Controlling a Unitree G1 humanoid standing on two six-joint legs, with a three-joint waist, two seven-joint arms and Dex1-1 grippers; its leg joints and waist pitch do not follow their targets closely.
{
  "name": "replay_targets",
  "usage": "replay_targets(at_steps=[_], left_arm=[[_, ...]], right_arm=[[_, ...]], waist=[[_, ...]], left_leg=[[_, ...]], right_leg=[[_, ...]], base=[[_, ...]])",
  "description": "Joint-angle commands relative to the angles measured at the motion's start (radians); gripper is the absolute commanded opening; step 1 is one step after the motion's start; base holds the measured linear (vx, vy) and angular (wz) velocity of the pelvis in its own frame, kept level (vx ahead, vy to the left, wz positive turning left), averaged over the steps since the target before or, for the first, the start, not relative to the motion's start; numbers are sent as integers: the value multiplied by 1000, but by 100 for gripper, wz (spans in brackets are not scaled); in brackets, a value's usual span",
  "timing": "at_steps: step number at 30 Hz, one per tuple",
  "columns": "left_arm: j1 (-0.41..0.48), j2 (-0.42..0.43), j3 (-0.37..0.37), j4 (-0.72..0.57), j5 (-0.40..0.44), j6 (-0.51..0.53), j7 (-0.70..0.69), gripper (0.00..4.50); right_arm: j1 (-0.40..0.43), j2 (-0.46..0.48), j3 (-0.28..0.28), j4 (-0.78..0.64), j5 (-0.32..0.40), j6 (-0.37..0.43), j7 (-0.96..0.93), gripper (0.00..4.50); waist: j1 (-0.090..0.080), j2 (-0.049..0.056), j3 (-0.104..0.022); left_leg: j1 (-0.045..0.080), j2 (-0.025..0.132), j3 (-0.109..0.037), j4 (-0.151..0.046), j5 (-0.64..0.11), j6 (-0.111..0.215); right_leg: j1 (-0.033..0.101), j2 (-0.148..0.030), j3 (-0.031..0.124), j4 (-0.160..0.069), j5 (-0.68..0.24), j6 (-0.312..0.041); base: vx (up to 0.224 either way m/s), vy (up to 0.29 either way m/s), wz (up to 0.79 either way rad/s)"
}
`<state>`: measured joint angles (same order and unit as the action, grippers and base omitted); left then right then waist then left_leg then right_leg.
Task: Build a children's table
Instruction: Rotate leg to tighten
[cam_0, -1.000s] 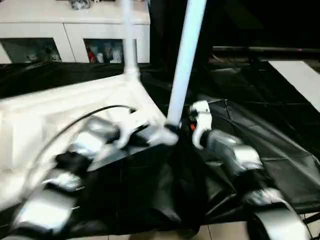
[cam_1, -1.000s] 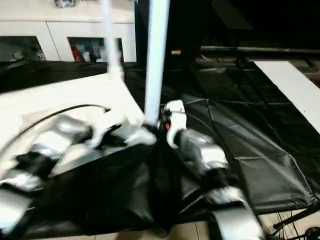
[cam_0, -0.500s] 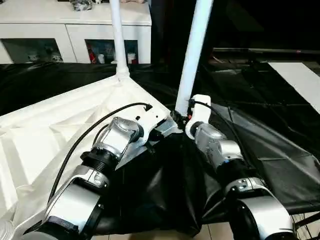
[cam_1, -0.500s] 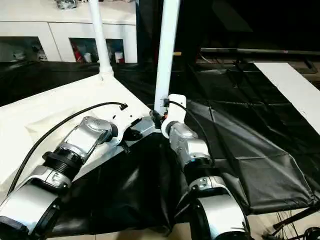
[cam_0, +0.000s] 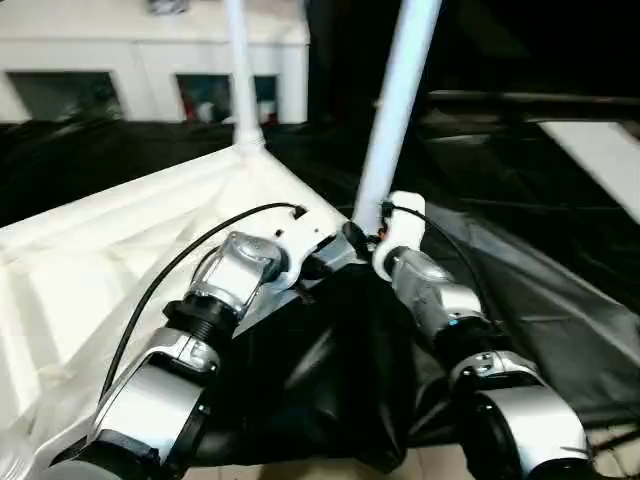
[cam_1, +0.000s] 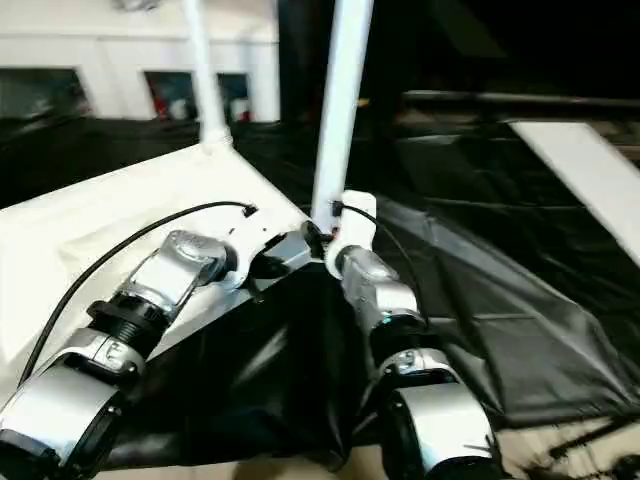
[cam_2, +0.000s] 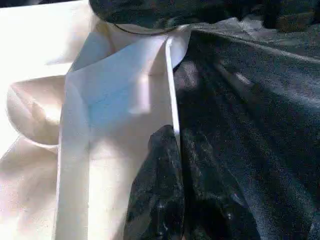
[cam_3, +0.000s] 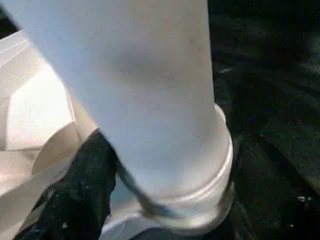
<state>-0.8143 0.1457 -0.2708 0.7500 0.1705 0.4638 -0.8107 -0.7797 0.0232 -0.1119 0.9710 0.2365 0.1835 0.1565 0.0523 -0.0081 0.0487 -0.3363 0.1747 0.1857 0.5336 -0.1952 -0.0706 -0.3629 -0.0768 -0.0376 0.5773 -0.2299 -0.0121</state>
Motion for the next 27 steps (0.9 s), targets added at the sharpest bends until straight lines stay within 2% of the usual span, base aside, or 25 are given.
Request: replay_targets(at_steps=[1, 4, 5, 6, 7, 9, 10, 11, 12, 13, 15, 16, 17, 18, 19, 20, 22, 24, 25, 27], left_arm=[[18, -22, -36, 28, -4, -6, -44, 0], [8, -16, -31, 42, -4, -18, -45, 0], [8, -16, -31, 42, -4, -18, -45, 0], [6, -14, -29, 46, -4, -26, -45, 0], [5, -9, -30, 48, -3, -40, -50, 0], [8, 2, -36, 43, -5, -69, -71, 0], [13, 9, -42, 35, -9, -88, -91, 0], [15, 12, -45, 33, -11, -94, -100, 0], [35, 41, -58, 4, -18, -161, -165, 0], [36, 43, -59, 2, -19, -165, -169, 0], [70, 94, -72, -49, -42, -241, -275, 0], [78, 103, -73, -59, -48, -255, -292, 0], [83, 110, -74, -65, -51, -264, -304, 0], [93, 122, -74, -77, -60, -286, -330, 0], [101, 130, -74, -88, -70, -306, -355, 0], [113, 142, -72, -105, -83, -318, -384, 0], [132, 162, -61, -125, -116, -373, -441, 0], [134, 162, -52, -129, -126, -374, -446, 0], [142, 165, -37, -140, -147, -371, -457, 0], [150, 172, -31, -149, -156, -372, -465, 0]], right_arm=[[46, 7, 2, 103, -9, 50, 4, 377], [40, -18, 27, 87, -28, 17, 77, 402], [40, -18, 27, 87, -28, 17, 77, 422], [42, -26, 30, 75, -31, 9, 100, 429], [50, -41, 46, 42, -38, 3, 154, 429], [71, -67, 73, -17, -50, -1, 210, 445], [88, -88, 93, -60, -58, 1, 245, 445], [96, -98, 102, -78, -63, 2, 261, 445], [150, -159, 140, -191, -67, 12, 351, 445], [153, -163, 142, -197, -68, 13, 357, 445], [237, -268, 189, -364, -57, 23, 512, 445], [251, -288, 197, -389, -55, 23, 542, 445], [260, -301, 202, -405, -53, 24, 562, 445], [277, -326, 210, -432, -52, 19, 606, 445], [290, -344, 217, -450, -53, 9, 637, 445], [312, -373, 229, -481, -42, 6, 696, 445], [351, -413, 242, -542, -10, -9, 806, 445], [359, -420, 248, -556, -8, -11, 817, 445], [374, -438, 260, -592, -6, -12, 836, 445], [385, -448, 268, -618, -1, -31, 859, 445]], waist=[[-3, 11, -18], [6, 12, -24], [6, 6, -30], [7, 6, -36], [11, 10, -36], [14, 10, -36], [14, 3, -37], [15, 4, -39], [18, 4, -38], [19, 2, -37], [31, 0, -45], [33, -1, -47], [33, -1, -47], [33, -2, -47], [37, 3, -49], [34, 4, -45], [39, 5, -48], [36, 7, -48], [36, 3, -45], [38, 4, -44]], left_leg=[[10, 65, -20, -76, -325, -1], [11, 67, -16, -72, -279, 0], [4, 66, -15, -67, -224, 13], [-3, 64, -15, -61, -161, 29], [-9, 61, -8, -51, -68, 79], [-11, 61, -5, -48, -68, 105], [-14, 61, -6, -48, -66, 111], [-15, 63, -7, -46, -56, 117], [-15, 62, -8, -45, -47, 124], [-15, 62, -7, -44, -45, 130], [-19, 63, -9, -33, 13, 161], [-19, 61, -4, -26, 51, 176], [-19, 61, -4, -26, 51, 176], [-22, 61, -2, -23, 67, 184], [-21, 62, -2, -21, 61, 187], [-23, 63, -1, -22, 36, 184], [-23, 69, -2, -20, 18, 181], [-25, 70, -3, -17, 39, 178], [-27, 69, -2, -14, 33, 177], [-30, 69, -1, -12, 21, 177]], right_leg=[[-9, -75, 51, -88, -255, -186], [-5, -77, 51, -86, -215, -194], [5, -75, 49, -72, -127, -208], [16, -73, 47, -60, -51, -215], [18, -73, 42, -51, 91, -235], [20, -74, 38, -50, 117, -240], [24, -74, 36, -49, 116, -237], [24, -75, 36, -46, 123, -235], [27, -73, 34, -46, 128, -232], [26, -69, 34, -46, 132, -224], [32, -69, 34, -33, 236, -210], [28, -63, 33, -22, 319, -220], [28, -63, 33, -22, 319, -220], [27, -60, 29, -18, 359, -233], [26, -61, 26, -18, 360, -241], [25, -61, 25, -18, 338, -251], [26, -64, 25, -15, 312, -264], [21, -63, 23, -10, 317, -281], [19, -62, 24, -10, 302, -284], [18, -67, 27, -10, 277, -284]], base=[[0, 0, 0], [0, 0, 0], [0, 0, 0], [0, 0, 0], [0, 0, 0], [0, 0, 0], [0, 0, 0], [0, 0, 0], [0, 0, 0], [0, 0, 0], [0, 0, 0], [0, 0, 0], [0, 0, 0], [0, 0, 0], [0, 0, 0], [0, 0, 0], [0, 0, 0], [0, 0, 0], [0, 0, 0], [0, 0, 0]])
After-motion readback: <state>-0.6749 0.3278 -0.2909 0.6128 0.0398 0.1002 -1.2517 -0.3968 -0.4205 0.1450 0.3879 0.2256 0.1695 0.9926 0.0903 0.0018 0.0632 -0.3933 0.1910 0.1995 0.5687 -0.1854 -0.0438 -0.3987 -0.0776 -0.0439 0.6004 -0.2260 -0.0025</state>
